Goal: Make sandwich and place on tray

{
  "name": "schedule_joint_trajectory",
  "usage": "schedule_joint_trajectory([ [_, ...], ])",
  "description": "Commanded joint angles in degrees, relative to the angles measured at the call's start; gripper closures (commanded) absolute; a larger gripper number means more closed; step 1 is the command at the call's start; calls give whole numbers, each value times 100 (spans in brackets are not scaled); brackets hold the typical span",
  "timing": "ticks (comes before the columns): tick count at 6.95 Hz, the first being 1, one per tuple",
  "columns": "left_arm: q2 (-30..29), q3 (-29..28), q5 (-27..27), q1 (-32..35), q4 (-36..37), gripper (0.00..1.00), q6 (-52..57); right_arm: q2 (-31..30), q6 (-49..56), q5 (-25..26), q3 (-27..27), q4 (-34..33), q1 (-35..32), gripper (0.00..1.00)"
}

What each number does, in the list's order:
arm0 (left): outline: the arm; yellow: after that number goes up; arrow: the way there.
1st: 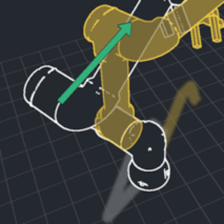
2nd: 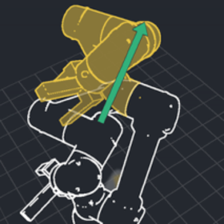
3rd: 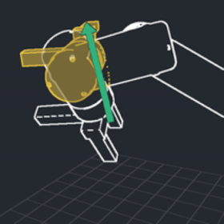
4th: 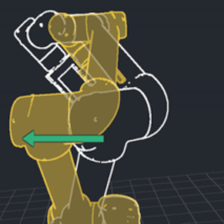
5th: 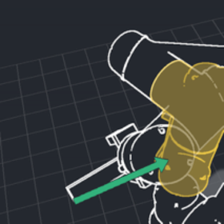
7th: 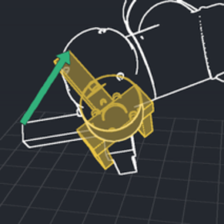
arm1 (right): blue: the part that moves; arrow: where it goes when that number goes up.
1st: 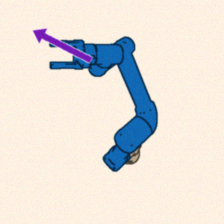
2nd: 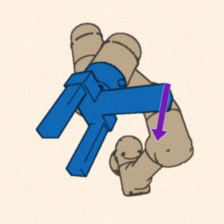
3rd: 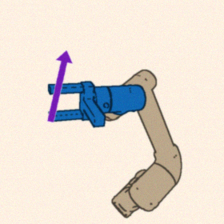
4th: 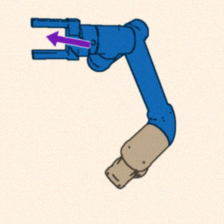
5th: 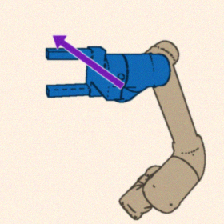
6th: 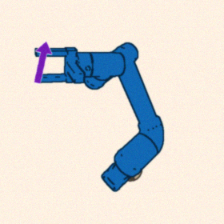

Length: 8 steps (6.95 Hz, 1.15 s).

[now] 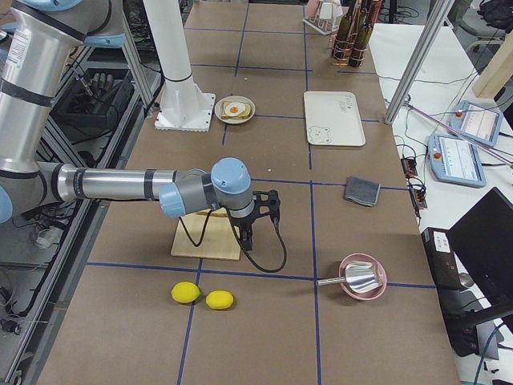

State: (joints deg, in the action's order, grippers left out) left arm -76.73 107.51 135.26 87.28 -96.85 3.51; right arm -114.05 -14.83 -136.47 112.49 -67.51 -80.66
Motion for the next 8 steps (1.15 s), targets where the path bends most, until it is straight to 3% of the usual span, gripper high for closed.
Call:
schedule_joint_trajectory([
  [1, 0, 16, 0, -1, -10, 0, 0, -624, -1351, -12, -43, 2076, 891, 0],
  [3, -9, 7, 0, -9, -10, 0, 0, -741, -2481, 76, -149, 2731, 1566, 1],
  [5, -9, 7, 0, -10, -27, 0, 0, -750, -4836, 1457, -175, 3987, 3232, 0],
  [6, -17, 7, 0, -10, -27, 0, 0, -750, -5150, 1926, -175, 4087, 3763, 0],
  [8, -17, 7, 0, -18, -53, 0, 0, -750, -5520, 2167, -341, 4481, 4223, 15],
])
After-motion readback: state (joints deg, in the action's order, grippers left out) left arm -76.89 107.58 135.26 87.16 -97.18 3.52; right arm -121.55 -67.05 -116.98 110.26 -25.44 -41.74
